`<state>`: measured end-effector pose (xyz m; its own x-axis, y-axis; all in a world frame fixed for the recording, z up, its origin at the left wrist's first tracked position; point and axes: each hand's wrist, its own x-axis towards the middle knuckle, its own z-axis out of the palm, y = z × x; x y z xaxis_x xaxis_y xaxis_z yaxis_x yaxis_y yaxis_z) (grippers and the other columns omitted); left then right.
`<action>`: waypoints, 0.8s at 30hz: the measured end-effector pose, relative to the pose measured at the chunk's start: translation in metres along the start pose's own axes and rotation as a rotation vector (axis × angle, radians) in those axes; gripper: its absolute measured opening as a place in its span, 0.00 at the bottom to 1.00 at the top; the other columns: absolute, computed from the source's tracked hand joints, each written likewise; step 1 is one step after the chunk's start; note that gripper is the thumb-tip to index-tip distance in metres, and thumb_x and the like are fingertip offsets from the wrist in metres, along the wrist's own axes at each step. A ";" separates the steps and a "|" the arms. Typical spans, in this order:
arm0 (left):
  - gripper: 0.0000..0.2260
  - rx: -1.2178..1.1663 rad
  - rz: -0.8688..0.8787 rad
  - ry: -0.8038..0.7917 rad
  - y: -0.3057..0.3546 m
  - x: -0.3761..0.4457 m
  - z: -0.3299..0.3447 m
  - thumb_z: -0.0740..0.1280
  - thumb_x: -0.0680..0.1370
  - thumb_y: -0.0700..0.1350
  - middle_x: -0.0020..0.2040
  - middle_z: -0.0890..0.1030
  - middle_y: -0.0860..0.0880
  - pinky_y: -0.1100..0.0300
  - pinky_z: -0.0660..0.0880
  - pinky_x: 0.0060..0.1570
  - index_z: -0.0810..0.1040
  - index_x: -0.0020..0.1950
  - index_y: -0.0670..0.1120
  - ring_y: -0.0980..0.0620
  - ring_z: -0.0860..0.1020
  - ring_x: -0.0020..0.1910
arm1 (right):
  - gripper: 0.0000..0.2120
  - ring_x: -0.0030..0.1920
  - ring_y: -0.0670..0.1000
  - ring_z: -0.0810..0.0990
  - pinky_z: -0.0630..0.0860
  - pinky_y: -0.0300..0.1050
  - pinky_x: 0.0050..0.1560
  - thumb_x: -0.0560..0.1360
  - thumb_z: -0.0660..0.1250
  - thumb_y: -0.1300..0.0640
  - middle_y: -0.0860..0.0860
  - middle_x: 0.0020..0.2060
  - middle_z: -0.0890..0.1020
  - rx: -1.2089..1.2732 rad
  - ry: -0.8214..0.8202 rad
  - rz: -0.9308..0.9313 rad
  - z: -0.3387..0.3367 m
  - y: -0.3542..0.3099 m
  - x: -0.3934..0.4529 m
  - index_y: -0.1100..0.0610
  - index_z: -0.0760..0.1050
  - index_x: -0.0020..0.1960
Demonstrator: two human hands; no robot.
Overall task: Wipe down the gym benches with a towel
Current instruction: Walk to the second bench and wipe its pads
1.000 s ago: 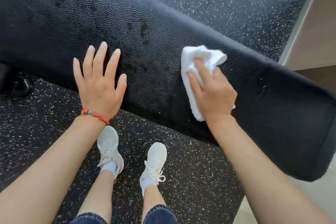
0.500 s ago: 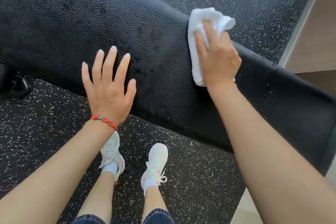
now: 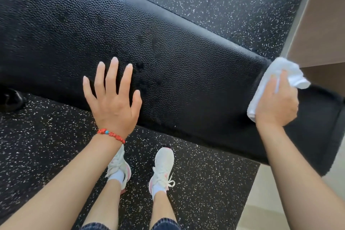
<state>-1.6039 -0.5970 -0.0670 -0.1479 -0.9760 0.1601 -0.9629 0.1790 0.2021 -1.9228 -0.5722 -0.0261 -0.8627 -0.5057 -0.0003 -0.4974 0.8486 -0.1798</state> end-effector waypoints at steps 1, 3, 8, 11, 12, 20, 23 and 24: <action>0.21 -0.001 0.000 -0.005 0.000 0.000 0.000 0.55 0.78 0.51 0.72 0.66 0.43 0.38 0.54 0.67 0.65 0.71 0.48 0.41 0.61 0.71 | 0.17 0.53 0.63 0.74 0.70 0.55 0.47 0.79 0.55 0.44 0.59 0.56 0.75 0.016 -0.007 -0.023 0.005 -0.010 -0.010 0.43 0.69 0.66; 0.21 -0.005 0.000 -0.011 0.000 0.001 -0.001 0.55 0.78 0.51 0.72 0.66 0.43 0.37 0.54 0.67 0.65 0.71 0.48 0.40 0.61 0.71 | 0.18 0.51 0.62 0.75 0.67 0.52 0.41 0.78 0.56 0.44 0.58 0.55 0.75 0.034 -0.020 -0.090 0.013 -0.031 -0.032 0.43 0.69 0.67; 0.21 -0.009 0.001 -0.032 0.001 0.002 -0.004 0.55 0.79 0.51 0.72 0.66 0.42 0.37 0.54 0.66 0.65 0.71 0.48 0.40 0.61 0.71 | 0.17 0.39 0.60 0.77 0.63 0.46 0.31 0.78 0.58 0.45 0.59 0.44 0.77 0.030 0.012 -0.219 0.023 -0.072 -0.069 0.46 0.72 0.65; 0.21 -0.033 -0.004 -0.057 0.001 0.003 -0.007 0.57 0.78 0.50 0.72 0.66 0.42 0.36 0.54 0.66 0.66 0.71 0.47 0.39 0.61 0.71 | 0.14 0.25 0.53 0.75 0.66 0.43 0.22 0.74 0.63 0.48 0.55 0.30 0.78 0.000 0.096 -0.523 0.027 -0.104 -0.103 0.52 0.81 0.54; 0.21 -0.044 -0.007 -0.067 0.001 0.003 -0.009 0.57 0.78 0.49 0.72 0.66 0.41 0.36 0.54 0.66 0.66 0.71 0.47 0.39 0.60 0.71 | 0.13 0.24 0.51 0.73 0.67 0.42 0.22 0.74 0.63 0.48 0.53 0.29 0.77 -0.028 0.132 -0.627 0.031 -0.112 -0.113 0.52 0.82 0.52; 0.20 -0.091 0.082 -0.086 -0.034 0.022 -0.026 0.60 0.77 0.47 0.70 0.68 0.41 0.37 0.53 0.67 0.69 0.69 0.46 0.40 0.63 0.69 | 0.12 0.22 0.51 0.72 0.65 0.39 0.19 0.76 0.62 0.49 0.53 0.28 0.76 -0.097 0.310 -0.567 0.027 -0.071 -0.112 0.51 0.81 0.52; 0.20 -0.070 0.037 -0.071 -0.063 0.036 -0.028 0.59 0.78 0.47 0.71 0.67 0.41 0.36 0.52 0.67 0.68 0.69 0.46 0.40 0.62 0.70 | 0.12 0.24 0.57 0.74 0.65 0.39 0.22 0.74 0.66 0.52 0.57 0.30 0.76 -0.011 0.213 -0.279 0.024 -0.065 -0.132 0.54 0.81 0.55; 0.20 -0.068 0.025 -0.071 -0.070 0.039 -0.027 0.59 0.78 0.47 0.71 0.66 0.41 0.36 0.52 0.67 0.68 0.69 0.46 0.40 0.61 0.71 | 0.12 0.25 0.58 0.75 0.64 0.39 0.24 0.74 0.67 0.52 0.58 0.31 0.77 0.030 0.178 -0.197 0.024 -0.072 -0.141 0.54 0.80 0.56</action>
<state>-1.5357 -0.6444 -0.0486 -0.1893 -0.9771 0.0970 -0.9414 0.2087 0.2649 -1.7636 -0.5656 -0.0363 -0.7535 -0.6230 0.2101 -0.6565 0.7305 -0.1881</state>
